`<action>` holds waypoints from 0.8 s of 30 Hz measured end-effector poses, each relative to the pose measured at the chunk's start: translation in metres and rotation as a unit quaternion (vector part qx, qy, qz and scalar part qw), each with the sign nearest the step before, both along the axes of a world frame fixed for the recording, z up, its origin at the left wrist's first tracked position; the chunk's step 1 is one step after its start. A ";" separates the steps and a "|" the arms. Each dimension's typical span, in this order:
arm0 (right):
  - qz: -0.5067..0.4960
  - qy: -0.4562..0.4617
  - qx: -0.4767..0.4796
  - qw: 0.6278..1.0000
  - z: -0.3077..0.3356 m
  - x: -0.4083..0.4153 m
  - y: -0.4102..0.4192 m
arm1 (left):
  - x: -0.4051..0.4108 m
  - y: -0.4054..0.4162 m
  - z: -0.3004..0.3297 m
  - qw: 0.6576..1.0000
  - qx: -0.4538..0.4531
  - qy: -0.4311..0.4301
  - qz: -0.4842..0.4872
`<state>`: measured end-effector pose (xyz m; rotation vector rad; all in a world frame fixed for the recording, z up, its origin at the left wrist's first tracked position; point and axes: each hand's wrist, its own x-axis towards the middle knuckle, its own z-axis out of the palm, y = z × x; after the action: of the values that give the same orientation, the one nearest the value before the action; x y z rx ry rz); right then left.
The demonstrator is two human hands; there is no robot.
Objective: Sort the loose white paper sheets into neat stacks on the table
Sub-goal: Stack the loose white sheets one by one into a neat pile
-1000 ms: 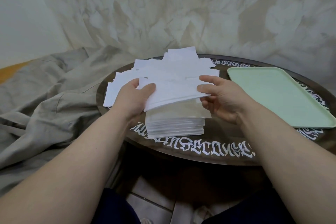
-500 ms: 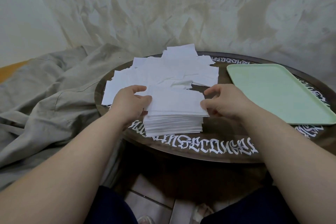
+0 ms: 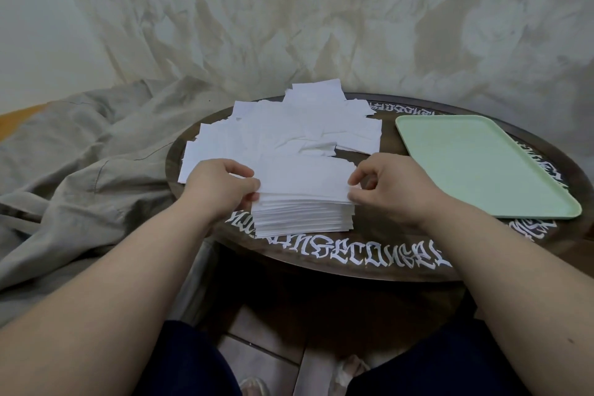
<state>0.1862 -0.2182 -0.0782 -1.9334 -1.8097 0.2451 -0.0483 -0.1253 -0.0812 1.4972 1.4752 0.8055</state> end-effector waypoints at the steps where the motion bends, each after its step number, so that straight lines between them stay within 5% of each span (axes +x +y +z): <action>1: 0.006 -0.001 0.000 1.000 0.000 0.001 -0.001 | -0.001 0.000 -0.001 1.000 -0.005 -0.009 0.006; 13: 0.052 -0.015 0.024 0.998 -0.002 0.007 0.000 | 0.001 -0.006 0.002 0.999 0.020 -0.016 -0.034; 24: 0.073 -0.054 0.023 0.996 -0.004 0.005 -0.002 | -0.007 -0.009 0.005 0.944 0.195 0.184 -0.189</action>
<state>0.1913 -0.2202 -0.0818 -1.8152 -2.0126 0.1481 -0.0553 -0.1348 -0.0762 2.2497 1.2611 0.6241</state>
